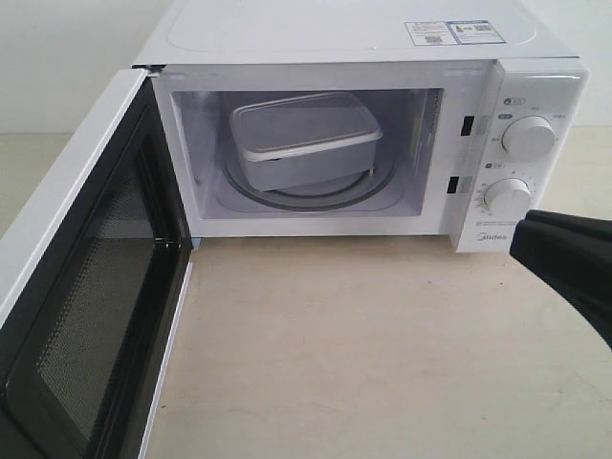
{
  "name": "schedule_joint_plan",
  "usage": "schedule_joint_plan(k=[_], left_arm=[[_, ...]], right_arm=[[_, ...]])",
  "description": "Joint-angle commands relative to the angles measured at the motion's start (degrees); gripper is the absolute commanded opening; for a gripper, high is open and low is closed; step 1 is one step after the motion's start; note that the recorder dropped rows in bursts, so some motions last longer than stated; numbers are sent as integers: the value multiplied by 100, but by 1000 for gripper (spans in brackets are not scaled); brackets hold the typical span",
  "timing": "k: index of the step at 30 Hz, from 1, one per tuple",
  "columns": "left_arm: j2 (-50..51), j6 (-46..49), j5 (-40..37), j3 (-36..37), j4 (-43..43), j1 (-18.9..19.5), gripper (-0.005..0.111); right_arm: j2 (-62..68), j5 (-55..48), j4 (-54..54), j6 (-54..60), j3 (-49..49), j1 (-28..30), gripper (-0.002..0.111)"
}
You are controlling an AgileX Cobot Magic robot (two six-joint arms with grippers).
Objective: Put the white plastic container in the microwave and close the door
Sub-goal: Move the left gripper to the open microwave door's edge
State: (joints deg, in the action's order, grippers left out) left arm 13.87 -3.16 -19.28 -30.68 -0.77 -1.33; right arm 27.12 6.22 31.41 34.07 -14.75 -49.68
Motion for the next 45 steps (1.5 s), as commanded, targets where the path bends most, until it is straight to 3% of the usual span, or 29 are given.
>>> schedule_joint_plan(k=[1, 10, 15, 24, 30, 37, 45], left_arm=[[362, 17, -723, -499, 380, 11, 4], [526, 63, -922, -555, 1254, 11, 4], [1357, 349, -2408, -920, 1254, 11, 4], [3570, 1270, -5053, -2418, 2061, 11, 4], [4619, 1689, -5069, -2734, 3175, 11, 4], [4981, 1689, -5069, -2734, 2877, 11, 4], [5082, 1820, -5069, -2724, 3311, -2, 4]], right_arm=[[-38, -107, -21, 51, 31, -9, 0], [-38, -165, -21, -69, 31, -9, 0], [-38, -165, -21, -53, 31, -9, 0], [-48, -122, -21, -80, 31, -9, 0], [-48, -137, -21, -80, 31, -9, 0], [-48, -136, -21, -69, 31, -9, 0], [-48, 73, -21, -80, 31, -9, 0]])
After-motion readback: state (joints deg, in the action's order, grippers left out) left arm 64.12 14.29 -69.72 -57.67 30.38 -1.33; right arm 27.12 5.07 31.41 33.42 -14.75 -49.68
